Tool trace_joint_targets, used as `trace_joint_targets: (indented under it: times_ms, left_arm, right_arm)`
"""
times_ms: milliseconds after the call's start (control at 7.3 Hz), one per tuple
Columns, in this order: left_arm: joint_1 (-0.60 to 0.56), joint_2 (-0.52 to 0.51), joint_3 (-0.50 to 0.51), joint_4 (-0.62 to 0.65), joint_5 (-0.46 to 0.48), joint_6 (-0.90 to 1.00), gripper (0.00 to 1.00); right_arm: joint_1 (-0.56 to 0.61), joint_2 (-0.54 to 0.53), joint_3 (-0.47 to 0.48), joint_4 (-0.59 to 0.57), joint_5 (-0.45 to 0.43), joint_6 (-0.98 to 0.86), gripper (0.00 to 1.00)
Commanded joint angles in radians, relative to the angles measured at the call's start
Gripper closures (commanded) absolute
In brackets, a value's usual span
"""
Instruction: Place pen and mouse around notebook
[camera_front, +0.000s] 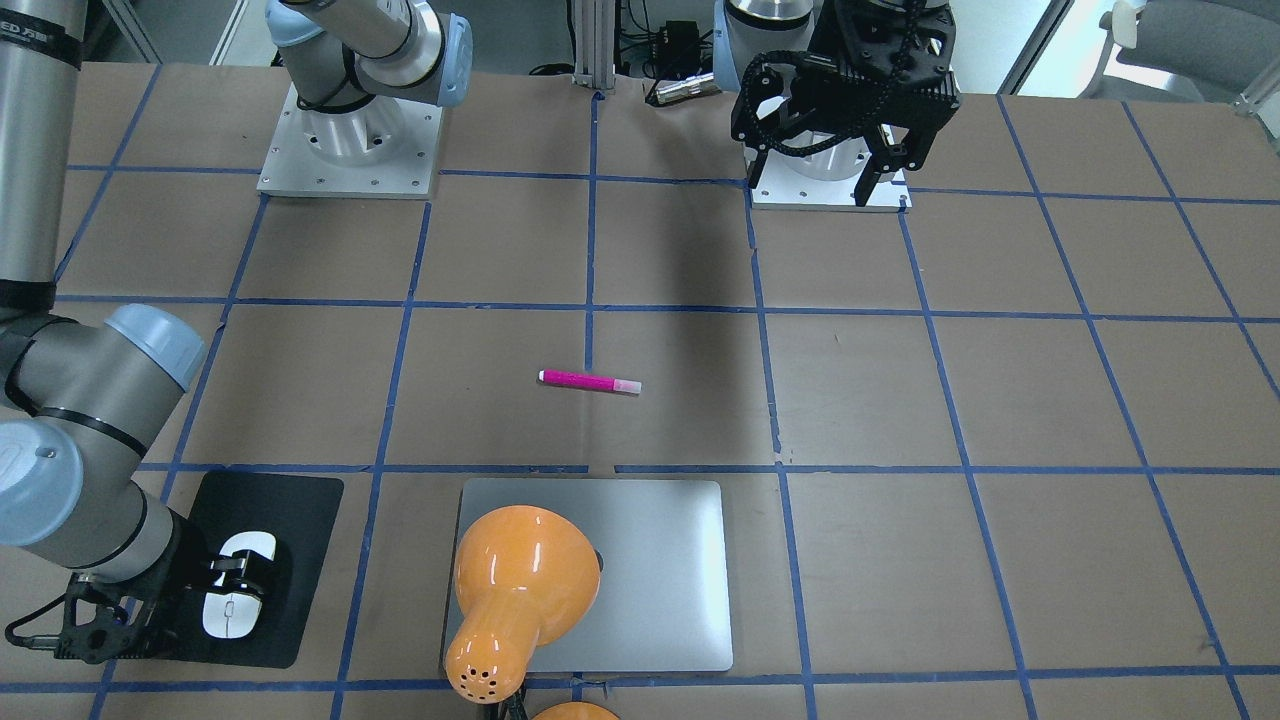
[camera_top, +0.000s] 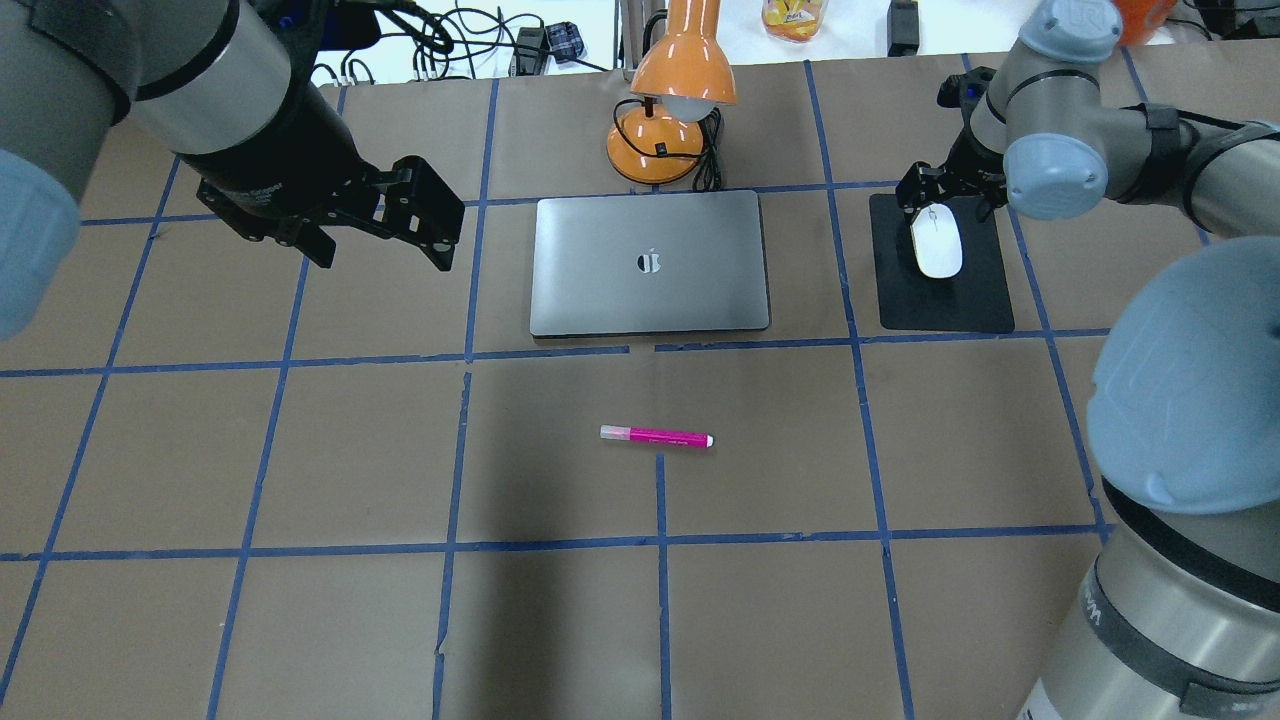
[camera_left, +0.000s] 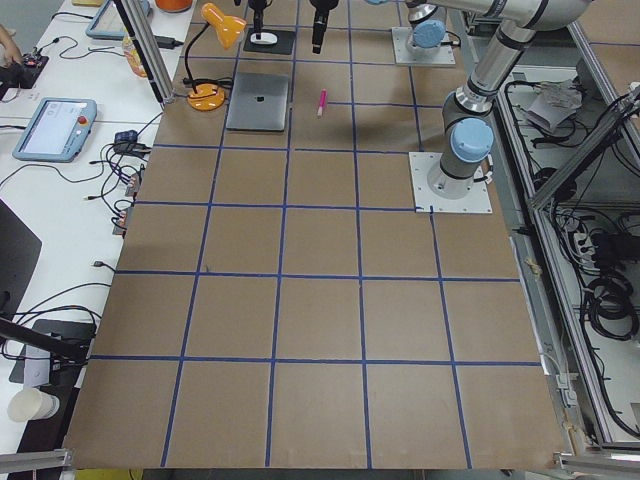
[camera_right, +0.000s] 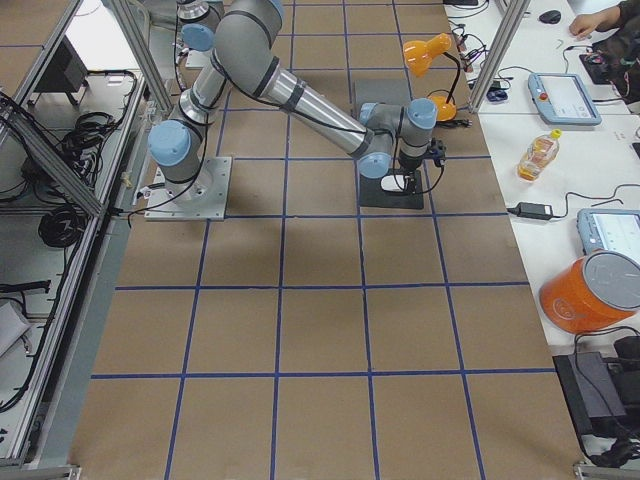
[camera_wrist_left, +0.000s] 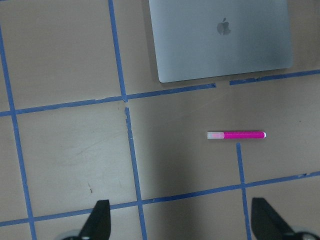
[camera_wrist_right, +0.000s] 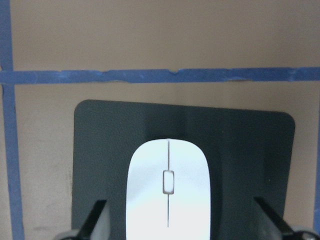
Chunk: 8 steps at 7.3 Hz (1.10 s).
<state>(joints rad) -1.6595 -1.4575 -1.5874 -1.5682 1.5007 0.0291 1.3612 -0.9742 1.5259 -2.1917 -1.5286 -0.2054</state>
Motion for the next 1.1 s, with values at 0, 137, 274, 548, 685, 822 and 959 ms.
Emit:
trace_joint_targets:
  times_ms: [0,137,274,548,685,822,959]
  left_arm:
    - [0.000,0.005,0.000,0.002,0.000,0.000,0.00]
    - [0.000,0.005,0.000,0.002,-0.002,0.000,0.00]
    - [0.004,0.006,0.000,0.002,0.000,0.003,0.00]
    - [0.006,0.003,-0.003,-0.013,0.007,0.014,0.00]
    - [0.009,0.000,-0.003,-0.056,0.047,0.002,0.00]
    - [0.017,-0.023,-0.003,-0.064,0.062,-0.006,0.00]
    - [0.064,-0.065,0.013,-0.061,0.078,-0.020,0.00]
  right_arm:
    - [0.003,-0.166,0.011,0.208,-0.004,0.048,0.00]
    - [0.010,-0.289,0.032,0.365,-0.002,0.091,0.00]
    - [0.027,-0.413,0.068,0.456,-0.005,0.109,0.00]
    - [0.045,-0.632,0.153,0.545,-0.004,0.126,0.00]
    - [0.076,-0.676,0.174,0.594,-0.042,0.141,0.00]
    - [0.107,-0.684,0.177,0.604,-0.048,0.185,0.00]
    - [0.130,-0.686,0.178,0.606,-0.054,0.214,0.00]
